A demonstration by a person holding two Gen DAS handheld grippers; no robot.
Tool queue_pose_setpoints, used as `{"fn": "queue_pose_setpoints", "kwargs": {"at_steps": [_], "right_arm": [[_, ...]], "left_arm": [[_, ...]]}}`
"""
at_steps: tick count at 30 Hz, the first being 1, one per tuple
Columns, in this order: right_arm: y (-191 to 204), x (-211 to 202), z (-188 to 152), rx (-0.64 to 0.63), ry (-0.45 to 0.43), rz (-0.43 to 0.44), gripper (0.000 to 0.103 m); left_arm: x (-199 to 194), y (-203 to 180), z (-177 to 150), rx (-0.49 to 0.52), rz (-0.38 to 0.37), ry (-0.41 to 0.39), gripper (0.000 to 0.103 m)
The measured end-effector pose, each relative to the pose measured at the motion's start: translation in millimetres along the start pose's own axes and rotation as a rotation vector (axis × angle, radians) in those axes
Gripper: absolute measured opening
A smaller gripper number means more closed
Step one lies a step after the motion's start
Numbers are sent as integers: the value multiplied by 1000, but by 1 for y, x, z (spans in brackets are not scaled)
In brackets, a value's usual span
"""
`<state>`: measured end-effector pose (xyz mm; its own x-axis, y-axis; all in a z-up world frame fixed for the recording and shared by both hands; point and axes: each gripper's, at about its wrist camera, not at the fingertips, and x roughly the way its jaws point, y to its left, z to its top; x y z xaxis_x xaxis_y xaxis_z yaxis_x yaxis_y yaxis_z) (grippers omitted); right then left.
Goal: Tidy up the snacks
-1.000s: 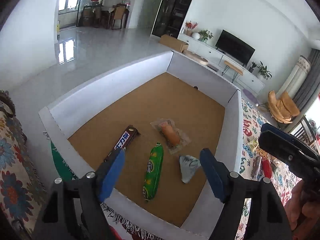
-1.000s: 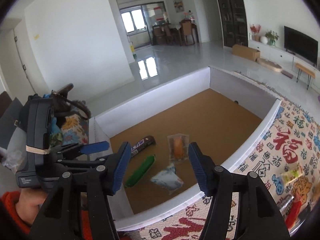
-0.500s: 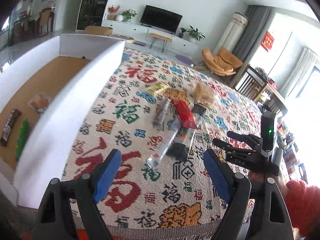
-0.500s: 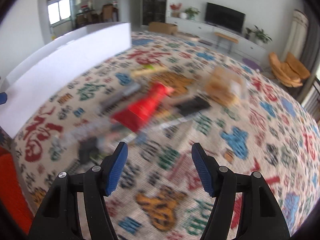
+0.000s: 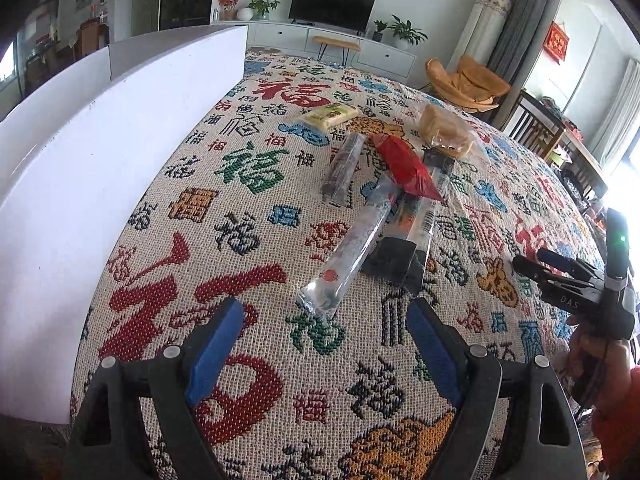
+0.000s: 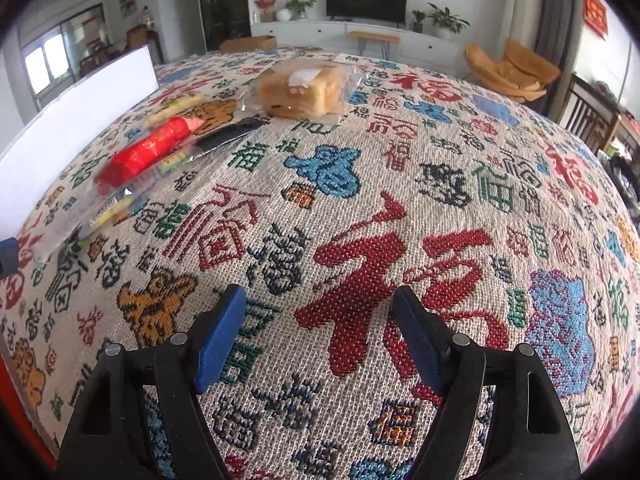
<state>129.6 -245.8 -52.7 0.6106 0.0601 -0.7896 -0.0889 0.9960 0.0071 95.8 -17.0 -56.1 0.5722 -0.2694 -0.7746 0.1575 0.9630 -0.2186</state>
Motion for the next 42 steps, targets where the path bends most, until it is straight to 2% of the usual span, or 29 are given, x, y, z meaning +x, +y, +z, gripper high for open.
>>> {"fn": "queue_pose_setpoints", "kwargs": {"at_steps": [3, 24, 42], "right_arm": [[-2, 3, -2, 4, 1, 2, 80], [-1, 2, -2, 3, 1, -1, 80], [-1, 2, -1, 4, 2, -1, 80]], "left_arm": [[-4, -3, -2, 19, -1, -30, 84], [7, 1, -2, -1, -20, 17, 84], [3, 7, -1, -28, -34, -2, 84]]}}
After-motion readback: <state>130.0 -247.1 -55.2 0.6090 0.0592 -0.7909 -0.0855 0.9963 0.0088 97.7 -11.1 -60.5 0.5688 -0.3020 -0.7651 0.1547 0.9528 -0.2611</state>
